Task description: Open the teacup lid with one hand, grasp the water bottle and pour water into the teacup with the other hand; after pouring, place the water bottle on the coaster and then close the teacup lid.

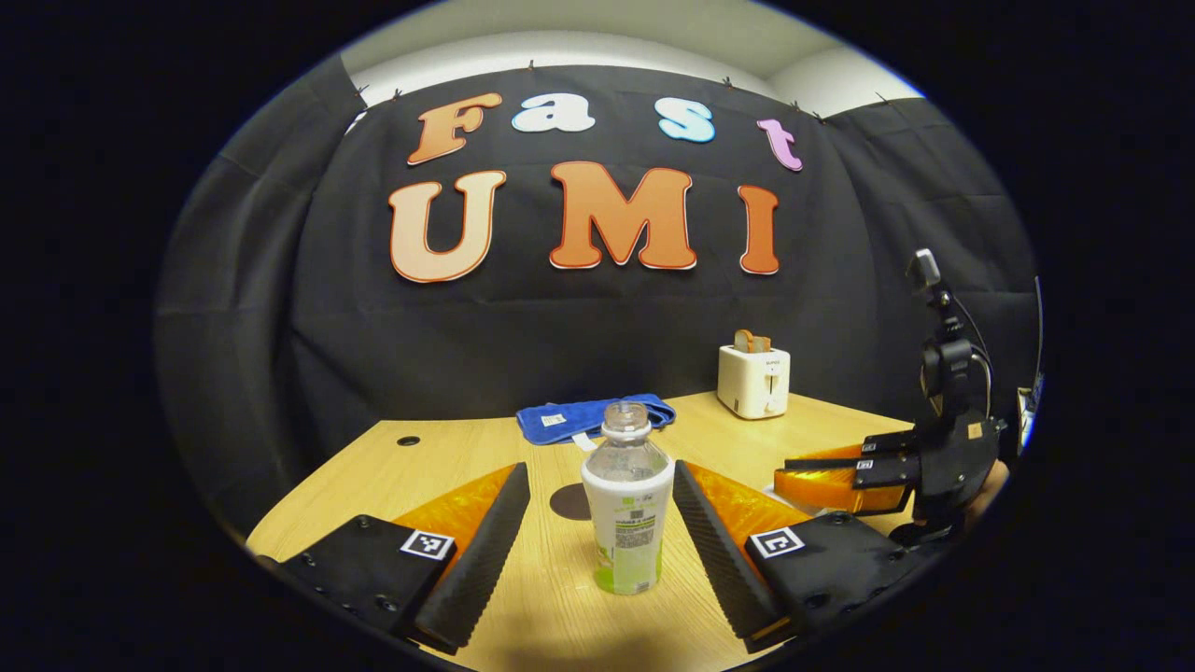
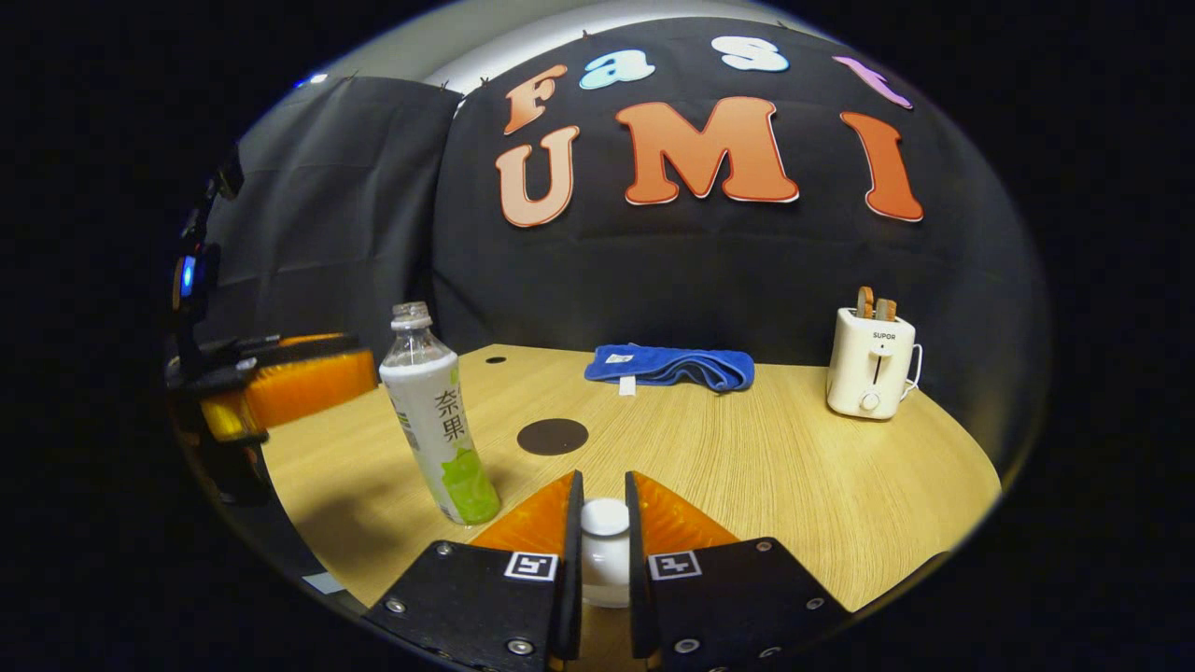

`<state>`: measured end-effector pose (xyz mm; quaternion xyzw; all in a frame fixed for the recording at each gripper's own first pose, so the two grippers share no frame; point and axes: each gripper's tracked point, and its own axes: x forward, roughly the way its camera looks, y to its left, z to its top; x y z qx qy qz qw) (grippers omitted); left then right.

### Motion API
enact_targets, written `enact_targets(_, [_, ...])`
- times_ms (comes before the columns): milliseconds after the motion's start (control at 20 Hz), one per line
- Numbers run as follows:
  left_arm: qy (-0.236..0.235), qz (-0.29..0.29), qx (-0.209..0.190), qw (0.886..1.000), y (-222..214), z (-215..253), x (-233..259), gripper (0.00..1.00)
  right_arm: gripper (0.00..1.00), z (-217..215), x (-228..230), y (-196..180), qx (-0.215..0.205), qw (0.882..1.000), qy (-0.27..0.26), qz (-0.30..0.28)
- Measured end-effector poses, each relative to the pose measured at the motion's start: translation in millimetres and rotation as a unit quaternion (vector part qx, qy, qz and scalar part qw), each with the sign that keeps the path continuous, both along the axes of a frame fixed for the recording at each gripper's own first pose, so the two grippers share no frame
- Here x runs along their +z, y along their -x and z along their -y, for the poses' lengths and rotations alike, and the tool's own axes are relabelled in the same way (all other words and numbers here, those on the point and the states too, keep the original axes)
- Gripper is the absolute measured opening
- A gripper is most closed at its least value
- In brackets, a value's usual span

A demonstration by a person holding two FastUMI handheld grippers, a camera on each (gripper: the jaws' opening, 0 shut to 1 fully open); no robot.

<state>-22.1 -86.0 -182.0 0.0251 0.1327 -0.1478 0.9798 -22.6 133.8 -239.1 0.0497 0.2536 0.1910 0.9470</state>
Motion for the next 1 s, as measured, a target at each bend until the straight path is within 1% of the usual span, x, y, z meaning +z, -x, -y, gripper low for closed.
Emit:
enact_targets(200, [-0.005, -0.026, -0.008, 1.0, -2.2, 9.7, -30.0, 0.99, 0.21, 12.3, 15.5, -3.0, -0.014, 1.0, -0.004, 0.015])
enact_targets(350, [-0.006, -0.044, 0.003, 0.999, -3.6, 8.6, -47.4, 0.99, 0.21, 23.5, 29.6, -5.3, -0.025, 0.999, 0.0, 0.033])
enact_targets(500, [-0.006, -0.053, 0.002, 0.999, -5.4, 12.8, -58.5, 0.99, 0.21, 34.1, 42.5, -7.7, -0.037, 0.998, 0.002, 0.048])
enact_targets(550, [-0.008, -0.055, 0.003, 0.998, -5.8, 13.2, -60.9, 0.94, 0.21, 37.4, 45.9, -8.2, -0.039, 0.998, 0.003, 0.053])
enact_targets(600, [-0.008, -0.057, 0.002, 0.998, -6.0, 13.4, -64.7, 0.93, 0.21, 38.9, 48.8, -7.8, -0.039, 0.998, 0.003, 0.056])
enact_targets(700, [-0.001, -0.06, -0.002, 0.998, -6.4, 18.0, -67.1, 0.92, 0.21, 40.6, 54.7, -7.6, -0.038, 0.997, 0.003, 0.064])
enact_targets(750, [0.003, -0.059, -0.004, 0.998, -6.5, 20.0, -66.6, 0.84, 0.21, 41.1, 56.3, -8.2, -0.037, 0.997, 0.003, 0.067])
enact_targets(800, [0.004, -0.06, -0.004, 0.998, -8.2, 19.5, -69.6, 0.81, 0.21, 41.2, 57.6, -7.6, -0.036, 0.997, 0.003, 0.068])
enact_targets(1000, [0.0, -0.071, 0.0, 0.997, -8.1, 18.9, -85.5, 0.8, 0.21, 37.5, 62.0, -2.9, -0.026, 0.997, -0.006, 0.072])
